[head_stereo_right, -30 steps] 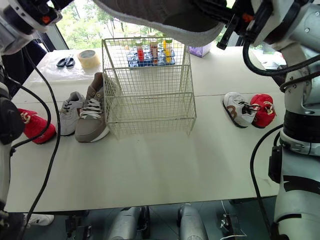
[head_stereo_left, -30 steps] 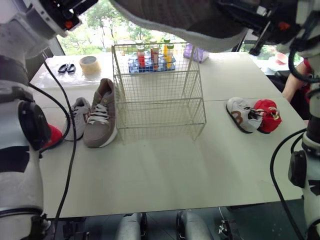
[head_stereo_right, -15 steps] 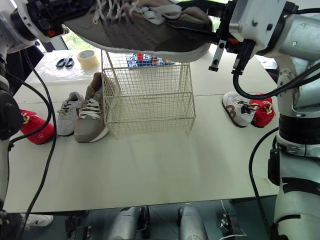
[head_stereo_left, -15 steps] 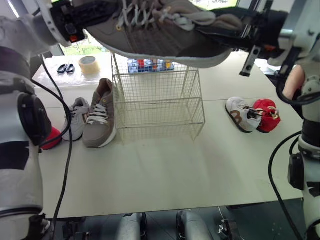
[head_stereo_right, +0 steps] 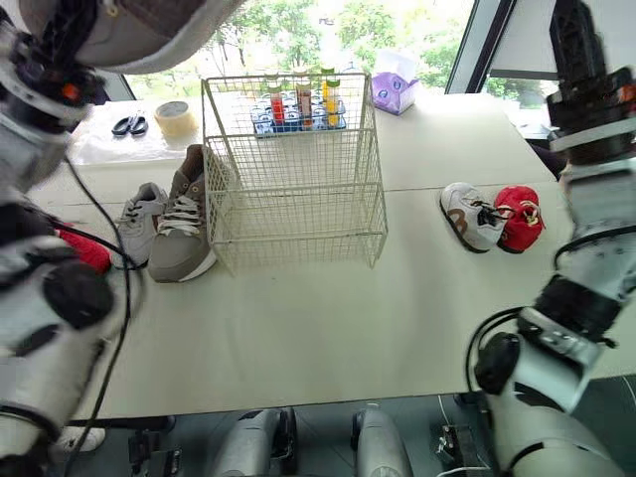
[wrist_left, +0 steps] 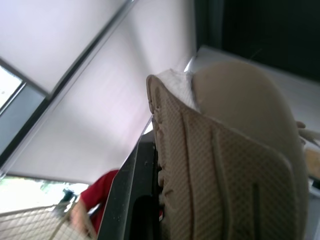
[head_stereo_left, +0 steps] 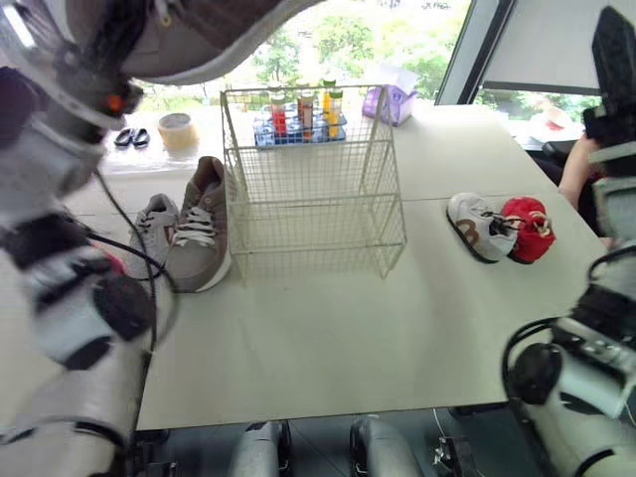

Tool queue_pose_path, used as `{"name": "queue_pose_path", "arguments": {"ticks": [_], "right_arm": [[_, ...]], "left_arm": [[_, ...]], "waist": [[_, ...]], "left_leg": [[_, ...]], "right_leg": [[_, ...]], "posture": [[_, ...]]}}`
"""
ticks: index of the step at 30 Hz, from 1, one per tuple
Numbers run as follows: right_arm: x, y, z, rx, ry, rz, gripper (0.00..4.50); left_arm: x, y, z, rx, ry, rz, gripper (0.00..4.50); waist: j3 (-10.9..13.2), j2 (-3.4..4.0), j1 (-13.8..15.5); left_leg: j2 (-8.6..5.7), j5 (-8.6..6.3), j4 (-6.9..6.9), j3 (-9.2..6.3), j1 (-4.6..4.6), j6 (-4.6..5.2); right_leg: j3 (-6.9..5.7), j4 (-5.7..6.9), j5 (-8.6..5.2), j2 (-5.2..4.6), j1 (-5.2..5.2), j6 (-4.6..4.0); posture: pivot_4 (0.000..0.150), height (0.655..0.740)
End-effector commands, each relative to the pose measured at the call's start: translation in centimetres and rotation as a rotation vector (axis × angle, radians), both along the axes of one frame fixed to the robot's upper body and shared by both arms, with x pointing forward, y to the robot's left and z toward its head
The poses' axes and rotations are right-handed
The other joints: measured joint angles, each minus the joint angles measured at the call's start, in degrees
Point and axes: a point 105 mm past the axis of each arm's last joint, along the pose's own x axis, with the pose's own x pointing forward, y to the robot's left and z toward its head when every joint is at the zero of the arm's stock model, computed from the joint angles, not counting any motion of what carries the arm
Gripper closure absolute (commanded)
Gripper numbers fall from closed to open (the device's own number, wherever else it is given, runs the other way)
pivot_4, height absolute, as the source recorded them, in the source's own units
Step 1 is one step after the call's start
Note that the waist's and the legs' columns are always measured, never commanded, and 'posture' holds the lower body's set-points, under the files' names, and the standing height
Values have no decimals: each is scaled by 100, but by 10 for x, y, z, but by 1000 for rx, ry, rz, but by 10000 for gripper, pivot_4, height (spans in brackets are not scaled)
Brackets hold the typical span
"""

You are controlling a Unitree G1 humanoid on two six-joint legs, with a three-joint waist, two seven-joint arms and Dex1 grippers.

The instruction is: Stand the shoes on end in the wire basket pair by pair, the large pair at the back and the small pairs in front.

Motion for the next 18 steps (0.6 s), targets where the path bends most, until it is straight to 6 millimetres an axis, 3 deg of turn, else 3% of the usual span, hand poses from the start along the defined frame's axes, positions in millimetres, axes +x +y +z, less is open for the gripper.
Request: {"name": "queue_pose_path", "arguments": {"ticks": [1, 2, 4, 8, 18], "right_arm": [[2, 60, -1, -83, 16, 216, 373], [2, 80, -3, -115, 18, 283, 373], [1, 101, -1, -137, 9, 354, 373], [-8, 151, 17, -194, -67, 536, 373], [-23, 194, 38, -272, -163, 663, 373]], "left_arm": [[-24, 7, 16, -194, -61, 69, 37128], [-25, 2, 12, -229, -48, 66, 37128], [-27, -4, 9, -273, -28, 64, 37128], [-24, -18, -2, -329, 19, 48, 37128], [-16, -37, -20, -284, 90, 26, 37128]], "waist": [[0, 0, -11], [0, 0, -13], [0, 0, -20], [0, 0, -5], [-7, -10, 42]], "left_leg": [[-1, 0, 3, -2, 1, 0], [-2, 0, 3, -2, 1, 1], [-2, -1, 1, -2, 2, 1], [-9, 0, -1, 0, 0, 1], [-17, -22, 7, -15, 1, 37]], "right_leg": [[0, 3, 0, 0, 2, -1], [1, 3, 1, 0, 1, -1], [2, 1, 1, 2, 1, -1], [0, -6, 1, 10, 0, -1], [-20, -20, 1, 13, 23, -2]], "posture": [[1500, 7351], [1500, 7351], [1500, 7351], [1500, 7351], [1500, 7351]]}}
